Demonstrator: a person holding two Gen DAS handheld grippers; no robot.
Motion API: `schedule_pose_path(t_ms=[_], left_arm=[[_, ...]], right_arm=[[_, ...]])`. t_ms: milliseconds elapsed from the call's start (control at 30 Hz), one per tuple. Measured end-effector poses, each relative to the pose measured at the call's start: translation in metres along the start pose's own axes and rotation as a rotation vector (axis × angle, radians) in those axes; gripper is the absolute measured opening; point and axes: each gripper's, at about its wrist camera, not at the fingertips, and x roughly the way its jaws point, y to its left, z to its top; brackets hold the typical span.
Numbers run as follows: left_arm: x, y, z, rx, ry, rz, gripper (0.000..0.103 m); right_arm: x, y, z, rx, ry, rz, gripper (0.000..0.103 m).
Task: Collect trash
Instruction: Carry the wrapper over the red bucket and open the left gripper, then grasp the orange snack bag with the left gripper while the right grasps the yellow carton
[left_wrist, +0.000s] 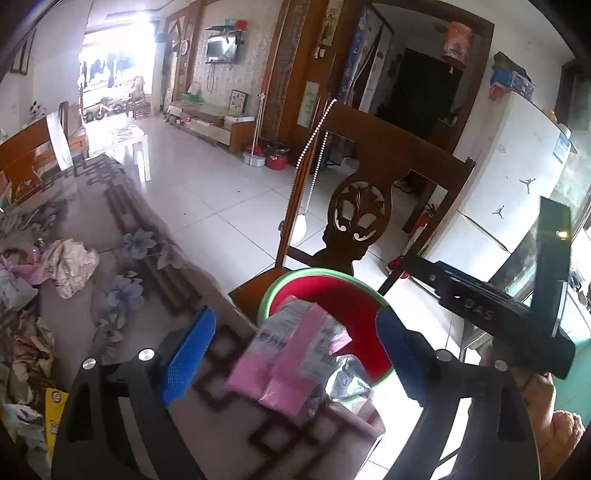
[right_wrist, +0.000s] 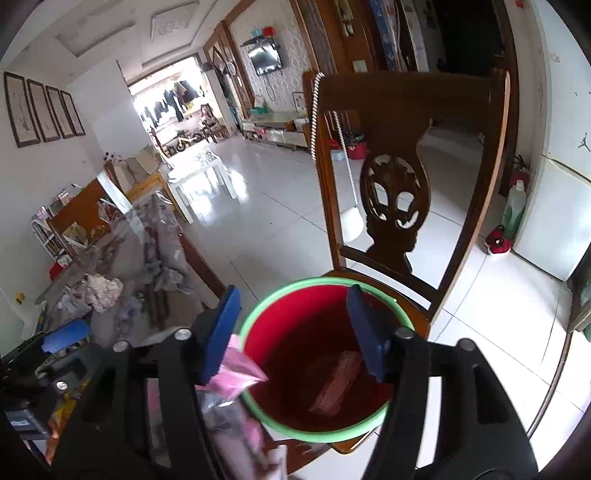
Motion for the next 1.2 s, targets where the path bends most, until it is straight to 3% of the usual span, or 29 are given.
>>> schedule_pose_path(t_ms=[233, 433, 567, 700, 767, 867, 1200], left_arm=[[-0.049, 0.017, -0.011, -0.035, -0.062, 0.027, 0.085], [-0.106, 0.052, -0.039, -0.179, -0.101, 0.044, 0.085], [-0.151, 0.078, -0.070, -0.220, -0.120, 0.127, 0.085], [-0.176, 0.097, -0.106, -0.172, -0.095, 0.239, 0.085], [-0.178, 0.105, -0.124, -0.137, -0.052, 0.289, 0.085], [-0.169, 0.121, -0.156, -0.136, 0.040, 0.332, 0.085], [-0.125, 0.154, -0.192, -0.229, 0.164, 0.328, 0.083]], right_arm=[[-0.022, 0.033, -0.002, -0.081, 0.004, 0.022, 0.066], [-0.037, 0.081, -0.010, -0.140, 0.056, 0.147, 0.068], [-0.053, 0.124, -0.016, -0.181, 0.045, 0.272, 0.073], [-0.060, 0.156, -0.017, -0.163, 0.072, 0.393, 0.074], [-0.067, 0.170, -0.012, -0.137, 0.083, 0.479, 0.074], [-0.079, 0.192, -0.012, -0.165, 0.085, 0.522, 0.080], [-0.066, 0.225, -0.058, -0.241, 0.239, 0.492, 0.082]])
